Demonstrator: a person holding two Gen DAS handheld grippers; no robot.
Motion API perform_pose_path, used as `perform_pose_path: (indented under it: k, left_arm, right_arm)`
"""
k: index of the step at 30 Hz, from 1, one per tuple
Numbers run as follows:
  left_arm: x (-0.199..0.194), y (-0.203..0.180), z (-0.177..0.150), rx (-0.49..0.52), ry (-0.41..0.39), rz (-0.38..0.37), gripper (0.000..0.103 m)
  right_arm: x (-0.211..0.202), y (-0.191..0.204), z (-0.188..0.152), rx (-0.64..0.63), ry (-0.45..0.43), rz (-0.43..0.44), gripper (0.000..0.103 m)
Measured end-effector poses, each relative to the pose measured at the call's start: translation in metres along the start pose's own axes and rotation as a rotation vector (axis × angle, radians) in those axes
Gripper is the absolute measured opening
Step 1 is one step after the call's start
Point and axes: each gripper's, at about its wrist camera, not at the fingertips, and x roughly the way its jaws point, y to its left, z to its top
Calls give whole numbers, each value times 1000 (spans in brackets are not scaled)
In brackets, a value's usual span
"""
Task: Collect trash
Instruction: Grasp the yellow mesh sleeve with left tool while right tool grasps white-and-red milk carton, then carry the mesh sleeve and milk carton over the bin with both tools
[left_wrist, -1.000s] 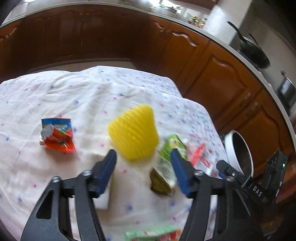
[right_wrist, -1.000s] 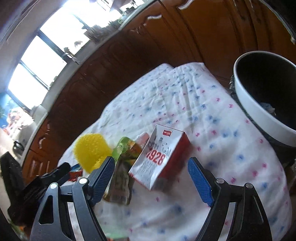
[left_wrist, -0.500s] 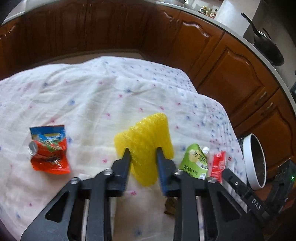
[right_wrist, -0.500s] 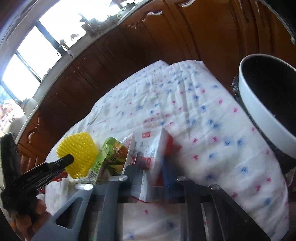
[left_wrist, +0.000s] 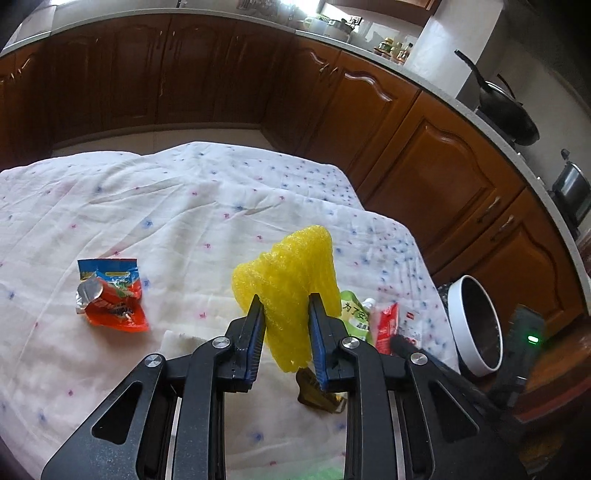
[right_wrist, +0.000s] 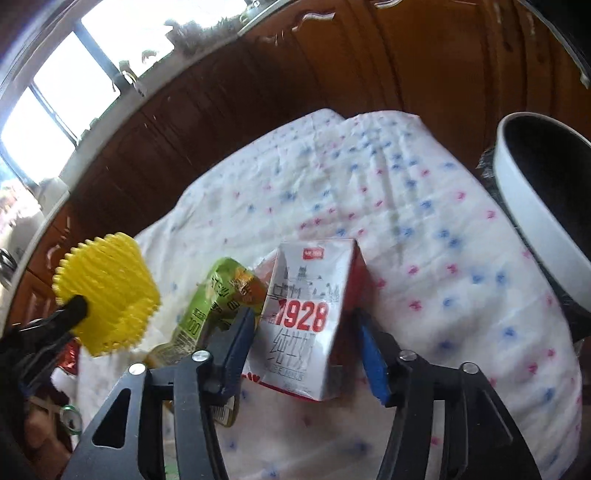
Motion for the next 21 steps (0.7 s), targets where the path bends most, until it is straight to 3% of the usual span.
perform_pose_path:
  k: [5,7,13,21]
  left_arm:
    - [-8,-3,-5,13,3,-22,21]
    - [-12,-6,-7,21,-1,-34,21]
    - [-26,-21,-9,50,-20,-83,21]
    - [-33,-42,-14,82,-11,-140,21]
  right_arm:
    - [-4,-4,1,-41,-2,-4,54]
    - [-14,-8,1,-62,-15,3,47]
    - [-44,-27,1,-73,-47,-3,46]
    - [-100,-64,-3,-26,-128,58,46]
